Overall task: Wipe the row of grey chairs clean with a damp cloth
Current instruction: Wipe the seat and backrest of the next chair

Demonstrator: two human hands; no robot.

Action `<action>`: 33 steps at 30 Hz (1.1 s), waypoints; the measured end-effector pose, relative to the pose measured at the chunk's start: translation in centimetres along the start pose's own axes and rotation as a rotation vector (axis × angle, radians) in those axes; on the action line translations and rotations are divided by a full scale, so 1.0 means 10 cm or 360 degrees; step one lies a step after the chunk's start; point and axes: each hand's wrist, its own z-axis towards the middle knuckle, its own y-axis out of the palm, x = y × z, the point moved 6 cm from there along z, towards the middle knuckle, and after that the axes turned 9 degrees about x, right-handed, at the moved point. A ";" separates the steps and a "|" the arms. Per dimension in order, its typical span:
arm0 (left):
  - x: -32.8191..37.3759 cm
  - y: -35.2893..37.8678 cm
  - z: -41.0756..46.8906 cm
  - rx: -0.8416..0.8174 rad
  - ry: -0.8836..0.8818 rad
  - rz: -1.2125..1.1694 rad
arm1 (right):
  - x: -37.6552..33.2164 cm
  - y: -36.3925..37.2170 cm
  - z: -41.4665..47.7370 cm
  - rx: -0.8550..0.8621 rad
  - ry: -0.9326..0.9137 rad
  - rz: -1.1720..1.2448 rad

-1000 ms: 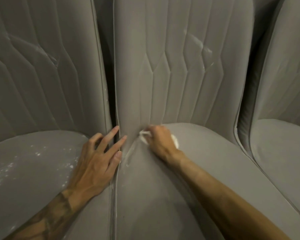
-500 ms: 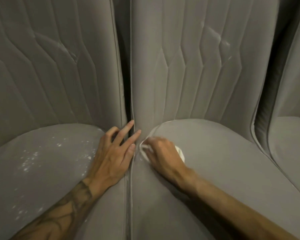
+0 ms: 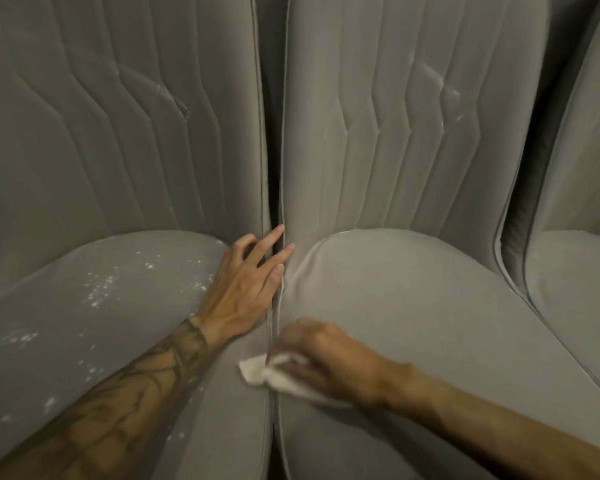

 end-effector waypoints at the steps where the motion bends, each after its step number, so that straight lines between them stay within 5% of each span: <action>1: -0.01 -0.01 0.00 -0.0026 0.0001 -0.0008 | 0.11 -0.11 0.09 0.0111 0.0077 -0.0015; 5: -0.03 -0.04 0.02 -0.0095 -0.0042 -0.0046 | 0.62 -0.37 0.35 0.0501 0.0629 -0.0427; 10: -0.01 0.01 -0.01 -0.0166 -0.0010 0.0035 | -0.25 0.10 -0.26 0.0349 0.0291 -0.0456; 14: 0.03 0.01 -0.04 -0.0192 -0.0008 0.0046 | -0.81 0.25 -0.72 -0.0125 -0.0059 -0.0263; 20: 0.02 0.03 -0.06 -0.0147 0.0020 0.0097 | -0.22 -0.10 -0.32 0.0445 0.0629 -0.0404; 28: 0.05 0.04 -0.08 -0.0122 0.0013 0.0122 | -0.64 0.15 -0.57 0.0049 -0.0013 -0.0624; 33: 0.07 0.04 -0.05 -0.0107 0.0003 0.0167 | 0.06 -0.23 -0.29 0.0245 0.0225 -0.0673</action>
